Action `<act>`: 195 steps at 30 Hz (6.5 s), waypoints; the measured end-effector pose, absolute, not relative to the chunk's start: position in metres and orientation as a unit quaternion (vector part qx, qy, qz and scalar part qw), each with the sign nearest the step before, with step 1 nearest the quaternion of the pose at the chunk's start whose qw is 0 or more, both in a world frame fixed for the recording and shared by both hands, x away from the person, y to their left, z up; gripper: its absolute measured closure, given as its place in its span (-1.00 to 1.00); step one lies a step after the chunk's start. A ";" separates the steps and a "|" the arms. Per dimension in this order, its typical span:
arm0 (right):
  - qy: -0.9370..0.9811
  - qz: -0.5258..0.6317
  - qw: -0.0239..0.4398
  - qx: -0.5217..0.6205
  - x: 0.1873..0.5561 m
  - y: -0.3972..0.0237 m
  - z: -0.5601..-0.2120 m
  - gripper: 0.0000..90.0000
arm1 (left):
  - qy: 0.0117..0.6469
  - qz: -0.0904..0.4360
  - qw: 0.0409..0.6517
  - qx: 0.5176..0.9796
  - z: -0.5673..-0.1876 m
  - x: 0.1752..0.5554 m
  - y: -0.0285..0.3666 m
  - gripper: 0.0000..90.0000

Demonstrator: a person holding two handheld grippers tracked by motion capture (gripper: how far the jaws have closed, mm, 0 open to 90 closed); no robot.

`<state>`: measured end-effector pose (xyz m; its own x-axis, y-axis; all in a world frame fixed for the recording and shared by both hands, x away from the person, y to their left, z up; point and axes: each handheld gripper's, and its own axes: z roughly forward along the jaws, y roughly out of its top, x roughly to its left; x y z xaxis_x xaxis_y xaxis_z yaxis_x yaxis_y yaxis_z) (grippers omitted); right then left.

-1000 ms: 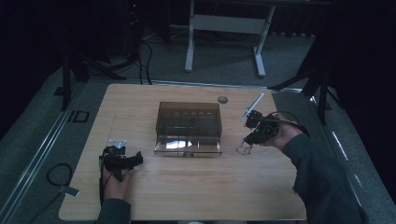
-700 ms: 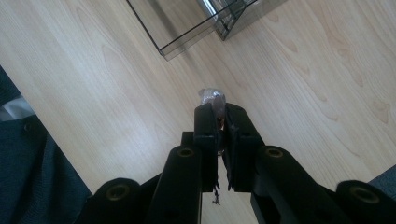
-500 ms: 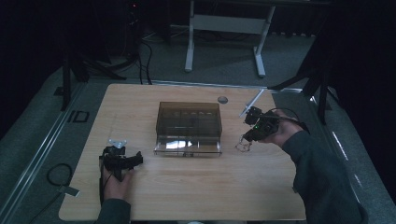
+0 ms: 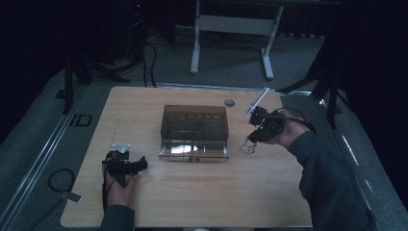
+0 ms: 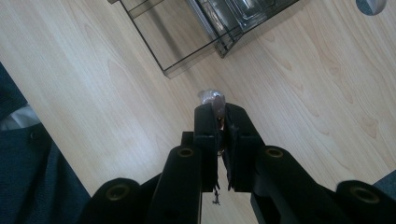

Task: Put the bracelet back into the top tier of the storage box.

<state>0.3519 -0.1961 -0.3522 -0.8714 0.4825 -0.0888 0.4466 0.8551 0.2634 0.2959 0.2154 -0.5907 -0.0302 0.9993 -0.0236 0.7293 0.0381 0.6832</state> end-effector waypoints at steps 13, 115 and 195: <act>0.960 0.125 0.078 0.237 0.356 -0.189 -0.347 0.87 | 0.670 0.256 0.264 0.645 -0.591 0.296 0.215 -0.96; 0.968 0.157 0.094 0.174 0.349 -0.127 -0.303 0.87 | 0.670 0.256 0.264 0.645 -0.591 0.296 0.215 -0.96; 0.971 0.109 0.090 0.190 0.360 -0.113 -0.379 0.41 | 0.670 0.256 0.264 0.645 -0.591 0.296 0.215 -0.96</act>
